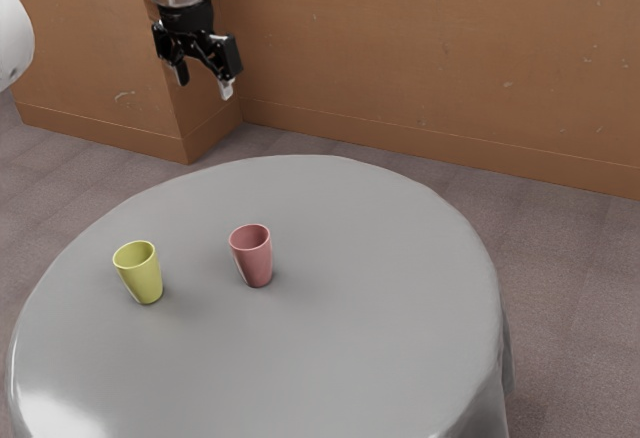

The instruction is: Place the left cup onto the right cup

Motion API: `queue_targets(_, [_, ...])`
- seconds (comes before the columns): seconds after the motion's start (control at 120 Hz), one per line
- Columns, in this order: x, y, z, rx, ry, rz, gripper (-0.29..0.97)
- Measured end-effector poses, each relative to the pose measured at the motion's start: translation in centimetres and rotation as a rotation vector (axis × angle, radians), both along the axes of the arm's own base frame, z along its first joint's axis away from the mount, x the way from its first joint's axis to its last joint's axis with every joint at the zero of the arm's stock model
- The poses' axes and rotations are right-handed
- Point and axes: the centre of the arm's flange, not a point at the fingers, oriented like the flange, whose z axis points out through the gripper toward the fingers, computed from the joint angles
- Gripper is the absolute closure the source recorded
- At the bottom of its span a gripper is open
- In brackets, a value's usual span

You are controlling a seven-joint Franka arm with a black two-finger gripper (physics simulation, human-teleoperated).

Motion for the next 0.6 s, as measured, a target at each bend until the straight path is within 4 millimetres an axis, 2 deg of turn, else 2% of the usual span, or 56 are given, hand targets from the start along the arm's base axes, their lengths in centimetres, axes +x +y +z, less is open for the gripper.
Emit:
queue_targets(0.175, [-1.8, -1.3, 0.2, -0.038, 0.011, -0.063, 0.02])
queue_targets(0.3, [-3.6, 0.2, -1.2, -0.051, 0.047, -0.07, 0.02])
queue_targets(0.483, [-4.3, 2.4, -6.7, -0.028, 0.106, -0.056, 0.02])
queue_targets(0.6, [-4.6, 4.1, -9.3, -0.03, 0.117, -0.027, 0.02])
